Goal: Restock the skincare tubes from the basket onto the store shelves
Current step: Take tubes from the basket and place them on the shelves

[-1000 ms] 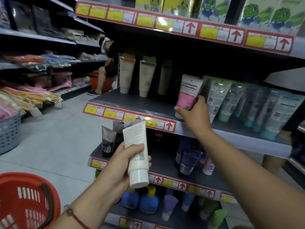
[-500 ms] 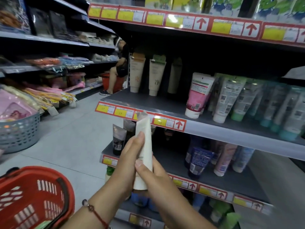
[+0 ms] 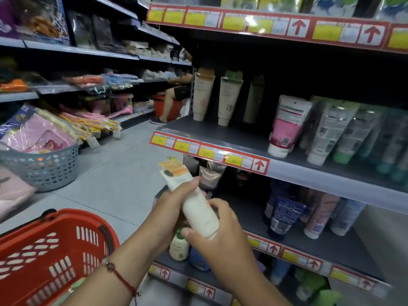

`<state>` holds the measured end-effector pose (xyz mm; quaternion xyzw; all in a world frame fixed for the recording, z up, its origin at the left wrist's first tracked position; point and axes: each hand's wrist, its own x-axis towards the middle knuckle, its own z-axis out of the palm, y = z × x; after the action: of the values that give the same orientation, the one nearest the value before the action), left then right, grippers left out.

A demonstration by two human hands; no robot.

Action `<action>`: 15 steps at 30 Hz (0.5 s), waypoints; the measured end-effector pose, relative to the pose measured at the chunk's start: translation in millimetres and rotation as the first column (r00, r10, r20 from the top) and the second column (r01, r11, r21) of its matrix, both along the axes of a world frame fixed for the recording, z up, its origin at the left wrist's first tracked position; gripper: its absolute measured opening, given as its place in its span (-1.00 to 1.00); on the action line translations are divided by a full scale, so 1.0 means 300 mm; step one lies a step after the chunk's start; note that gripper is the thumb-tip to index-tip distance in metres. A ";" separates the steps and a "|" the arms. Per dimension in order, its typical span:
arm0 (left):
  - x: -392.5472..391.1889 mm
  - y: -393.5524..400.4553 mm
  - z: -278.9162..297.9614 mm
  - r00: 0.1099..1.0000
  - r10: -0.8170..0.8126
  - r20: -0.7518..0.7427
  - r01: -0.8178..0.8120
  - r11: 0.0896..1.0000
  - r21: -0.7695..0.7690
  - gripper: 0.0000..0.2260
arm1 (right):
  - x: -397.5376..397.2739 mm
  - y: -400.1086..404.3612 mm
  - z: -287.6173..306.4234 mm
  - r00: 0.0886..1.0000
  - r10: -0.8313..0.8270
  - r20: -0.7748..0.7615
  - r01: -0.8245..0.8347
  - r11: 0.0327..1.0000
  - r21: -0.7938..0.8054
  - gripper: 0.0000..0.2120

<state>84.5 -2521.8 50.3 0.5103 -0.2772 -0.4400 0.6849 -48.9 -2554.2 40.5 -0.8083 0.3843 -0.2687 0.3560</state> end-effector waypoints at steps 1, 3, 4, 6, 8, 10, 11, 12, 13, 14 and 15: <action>0.010 0.010 0.006 0.999 -0.001 0.041 0.001 1.000 -0.004 -0.51 | 0.009 -0.003 0.013 0.996 0.047 0.077 -0.058 0.987 0.151 -0.52; 0.034 0.030 0.019 0.992 -0.021 0.123 0.026 0.999 -0.033 -0.47 | 0.027 -0.019 0.044 0.964 0.078 0.254 -0.182 0.890 0.418 -0.65; 0.048 0.037 0.025 0.986 -0.018 0.166 0.027 0.998 -0.053 -0.52 | 0.039 -0.028 0.064 0.943 0.057 0.328 -0.233 0.816 0.529 -0.69; 0.082 0.050 0.040 0.969 0.030 0.243 -0.013 0.997 -0.075 -0.58 | 0.061 -0.048 0.114 0.914 0.040 0.404 -0.318 0.688 0.652 -0.72; 0.120 0.058 0.060 0.948 0.098 0.302 -0.073 0.993 -0.094 -0.66 | 0.087 -0.070 0.160 0.910 0.139 0.392 -0.378 0.668 0.640 -0.74; 0.150 0.060 0.090 0.917 0.140 0.373 -0.102 0.988 -0.119 -0.72 | 0.122 -0.106 0.191 0.918 0.255 0.302 -0.387 0.738 0.552 -0.70; 0.164 0.060 0.110 0.893 0.162 0.420 -0.114 0.984 -0.137 -0.75 | 0.149 -0.127 0.209 0.927 0.280 0.251 -0.372 0.781 0.502 -0.67; 0.182 0.056 0.122 0.860 0.192 0.473 -0.132 0.979 -0.157 -0.76 | 0.178 -0.144 0.229 0.932 0.290 0.217 -0.361 0.804 0.474 -0.64; 0.200 0.051 0.132 0.822 0.226 0.523 -0.157 0.972 -0.174 -0.77 | 0.209 -0.161 0.253 0.933 0.298 0.202 -0.359 0.811 0.461 -0.63; 0.219 0.047 0.139 0.786 0.261 0.561 -0.192 0.965 -0.181 -0.78 | 0.242 -0.178 0.280 0.931 0.302 0.206 -0.364 0.811 0.457 -0.62; 0.240 0.047 0.140 0.742 0.294 0.602 -0.237 0.956 -0.174 -0.80 | 0.275 -0.198 0.310 0.930 0.296 0.219 -0.365 0.818 0.445 -0.62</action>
<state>156.6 -2507.7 92.3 0.6307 -0.4304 -0.1325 0.6320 33.6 -2613.5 133.6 -0.7287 0.2661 -0.1553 0.6116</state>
